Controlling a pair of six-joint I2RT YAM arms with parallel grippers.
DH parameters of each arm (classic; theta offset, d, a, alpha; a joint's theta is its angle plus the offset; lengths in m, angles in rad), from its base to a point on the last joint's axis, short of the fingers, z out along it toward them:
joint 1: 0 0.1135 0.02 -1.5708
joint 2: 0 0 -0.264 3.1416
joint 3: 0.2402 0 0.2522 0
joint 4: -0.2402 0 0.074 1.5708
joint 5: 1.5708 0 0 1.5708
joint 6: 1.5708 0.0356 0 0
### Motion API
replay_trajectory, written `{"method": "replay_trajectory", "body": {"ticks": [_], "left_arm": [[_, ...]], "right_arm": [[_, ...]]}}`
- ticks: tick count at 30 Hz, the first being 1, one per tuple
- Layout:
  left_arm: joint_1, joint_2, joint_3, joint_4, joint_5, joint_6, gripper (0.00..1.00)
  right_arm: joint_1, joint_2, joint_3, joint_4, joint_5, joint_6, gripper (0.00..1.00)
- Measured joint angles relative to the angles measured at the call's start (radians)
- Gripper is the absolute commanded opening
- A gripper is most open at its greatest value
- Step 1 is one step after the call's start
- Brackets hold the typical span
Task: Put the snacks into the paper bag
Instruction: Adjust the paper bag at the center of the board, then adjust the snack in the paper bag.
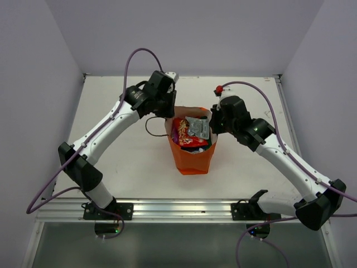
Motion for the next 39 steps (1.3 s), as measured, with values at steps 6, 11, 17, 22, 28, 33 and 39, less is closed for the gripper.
{"method": "replay_trajectory", "body": {"ticks": [6,11,17,22,28,33,39], "left_arm": [[-0.001,-0.012,0.079,0.003,0.042,0.006,0.58],[-0.001,-0.118,0.129,0.042,-0.013,-0.018,0.66],[-0.022,-0.298,0.101,0.168,-0.071,-0.043,0.48],[-0.172,-0.271,0.029,0.263,-0.072,-0.067,0.4],[-0.233,-0.076,-0.091,0.29,-0.039,-0.089,0.34],[-0.244,-0.008,-0.147,0.287,-0.028,-0.097,0.34],[-0.251,-0.004,-0.205,0.356,-0.02,-0.112,0.34]], "right_arm": [[0.0,0.0,0.002,0.001,0.0,0.0,0.01],[0.0,-0.001,0.002,0.006,-0.002,0.0,0.02],[0.0,-0.005,0.0,0.011,-0.006,-0.001,0.02],[0.0,-0.028,-0.023,0.03,-0.02,0.0,0.02],[0.0,-0.033,-0.031,0.039,-0.027,-0.001,0.02],[0.0,-0.051,-0.05,0.049,-0.027,-0.001,0.02],[0.0,-0.064,-0.065,0.063,-0.026,-0.001,0.02]]}}
